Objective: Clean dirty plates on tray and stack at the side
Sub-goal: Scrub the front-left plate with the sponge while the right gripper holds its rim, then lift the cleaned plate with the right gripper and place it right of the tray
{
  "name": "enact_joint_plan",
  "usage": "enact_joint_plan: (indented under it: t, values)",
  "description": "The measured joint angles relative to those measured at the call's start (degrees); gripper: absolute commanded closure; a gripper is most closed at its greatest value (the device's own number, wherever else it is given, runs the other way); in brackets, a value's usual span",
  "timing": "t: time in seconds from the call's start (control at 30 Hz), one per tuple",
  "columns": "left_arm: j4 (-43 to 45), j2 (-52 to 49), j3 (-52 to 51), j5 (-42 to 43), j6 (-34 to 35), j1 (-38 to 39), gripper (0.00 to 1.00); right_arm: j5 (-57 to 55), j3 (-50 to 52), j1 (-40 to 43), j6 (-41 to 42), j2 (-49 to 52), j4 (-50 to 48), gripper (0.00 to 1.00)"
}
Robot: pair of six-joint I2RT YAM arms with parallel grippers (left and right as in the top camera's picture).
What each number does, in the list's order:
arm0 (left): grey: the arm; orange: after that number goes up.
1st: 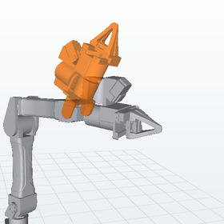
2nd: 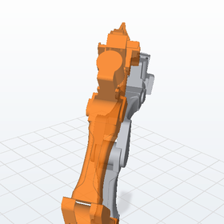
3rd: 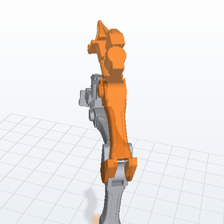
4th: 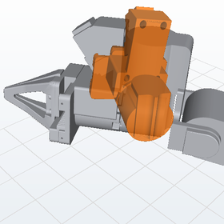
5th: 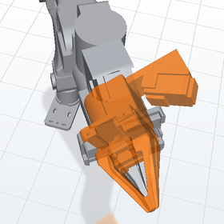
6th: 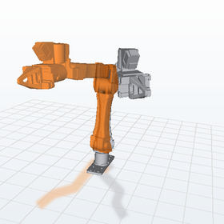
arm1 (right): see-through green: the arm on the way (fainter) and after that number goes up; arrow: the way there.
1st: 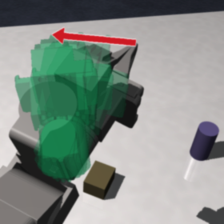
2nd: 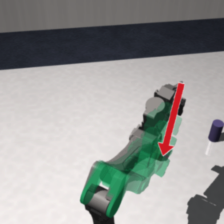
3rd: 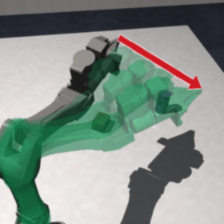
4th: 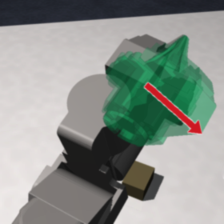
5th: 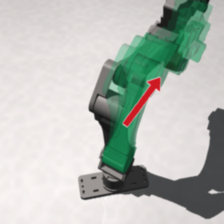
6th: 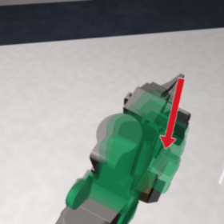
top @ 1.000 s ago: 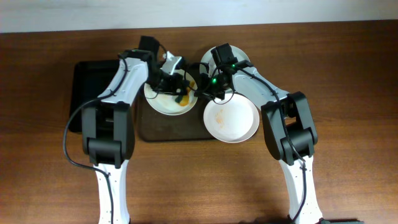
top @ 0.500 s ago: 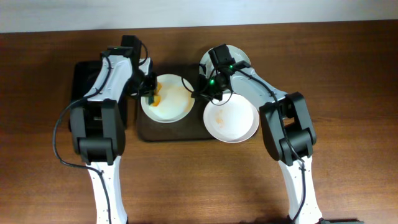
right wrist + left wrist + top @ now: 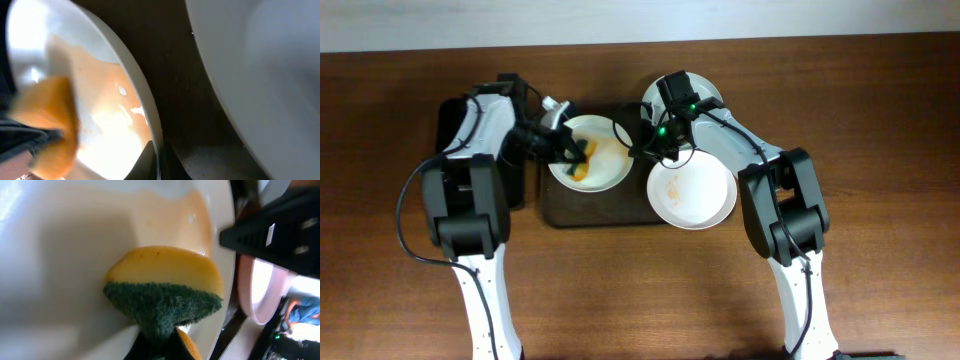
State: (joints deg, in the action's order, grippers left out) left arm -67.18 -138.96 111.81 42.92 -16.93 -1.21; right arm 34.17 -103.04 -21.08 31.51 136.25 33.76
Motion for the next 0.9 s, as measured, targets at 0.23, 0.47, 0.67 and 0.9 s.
enact_joint_plan:
  t: [0.23, 0.47, 0.67, 0.9]
  values:
    - [-3.2, -0.3, 18.7, -18.9, 11.5, -1.4, 0.99, -0.7, 0.0, 0.0, 0.5, 0.0, 1.8, 0.96]
    - [-1.7, -0.3, 19.4, -34.7, 18.3, 0.2, 0.99, -2.4, -1.7, -0.1, -1.9, 0.0, 5.7, 0.96]
    - [-1.6, -0.3, 19.4, -37.4, 18.5, 0.1, 0.99, -21.0, -6.3, -4.0, -6.6, -4.2, 17.0, 0.96]
    - [-6.0, -0.3, 21.9, -37.9, 19.7, 1.0, 0.99, -49.7, -9.5, -13.2, -9.7, -15.2, 22.5, 0.96]
